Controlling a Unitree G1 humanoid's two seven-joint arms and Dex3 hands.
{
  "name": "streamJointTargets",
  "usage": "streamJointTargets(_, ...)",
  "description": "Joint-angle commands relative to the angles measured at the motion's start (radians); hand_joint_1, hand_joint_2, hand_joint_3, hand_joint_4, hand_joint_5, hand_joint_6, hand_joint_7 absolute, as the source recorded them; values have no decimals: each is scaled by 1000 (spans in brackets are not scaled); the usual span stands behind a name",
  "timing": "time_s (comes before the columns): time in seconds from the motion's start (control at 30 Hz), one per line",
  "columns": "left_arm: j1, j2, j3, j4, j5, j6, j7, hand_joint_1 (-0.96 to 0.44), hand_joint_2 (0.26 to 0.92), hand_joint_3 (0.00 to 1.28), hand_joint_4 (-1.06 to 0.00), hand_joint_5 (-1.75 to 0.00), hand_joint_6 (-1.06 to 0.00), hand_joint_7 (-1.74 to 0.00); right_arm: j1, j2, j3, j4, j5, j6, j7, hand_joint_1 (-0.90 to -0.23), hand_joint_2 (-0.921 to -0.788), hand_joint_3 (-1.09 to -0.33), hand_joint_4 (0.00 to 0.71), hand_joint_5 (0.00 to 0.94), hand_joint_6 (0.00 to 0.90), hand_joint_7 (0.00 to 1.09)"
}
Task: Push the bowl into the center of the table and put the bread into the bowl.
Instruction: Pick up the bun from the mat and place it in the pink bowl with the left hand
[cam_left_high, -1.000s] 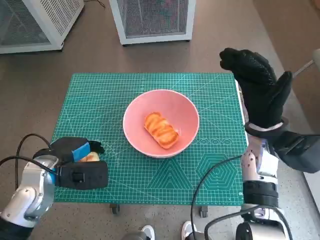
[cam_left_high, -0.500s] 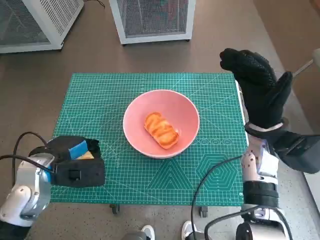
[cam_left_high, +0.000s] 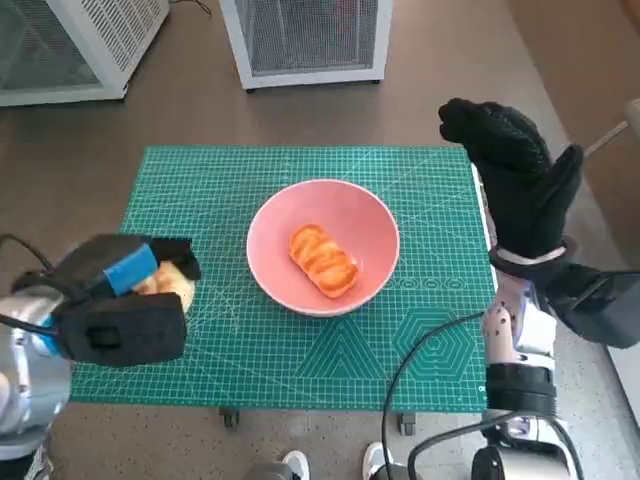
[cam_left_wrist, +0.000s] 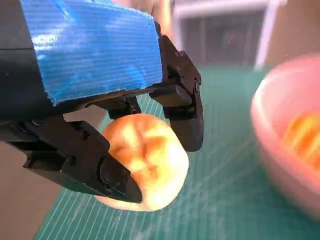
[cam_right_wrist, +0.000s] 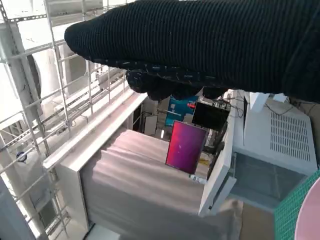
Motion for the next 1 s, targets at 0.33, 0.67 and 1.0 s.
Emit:
streamJointTargets(0.33,-266,-61,-89,-65,18,-4,-9,3,913,20,-781,-1120,-677,-1064,12,-4,5,13,-9,4,8,-649,-921,-633,241,0,268,88)
streamJointTargets(0.67,-481,-181,-233,43,19,-78,-21,3,911,18,-789,-1123,-681,-1049,11,-4,5,12,-2,10,13,-654,-921,-632,242,1,270,85)
streamJointTargets(1.0,-633,-333,-354,237,44,-121,-11,2,914,35,-721,-1251,-718,-954,23,-3,7,-1,-5,7,13,-653,-921,-636,242,0,272,83)
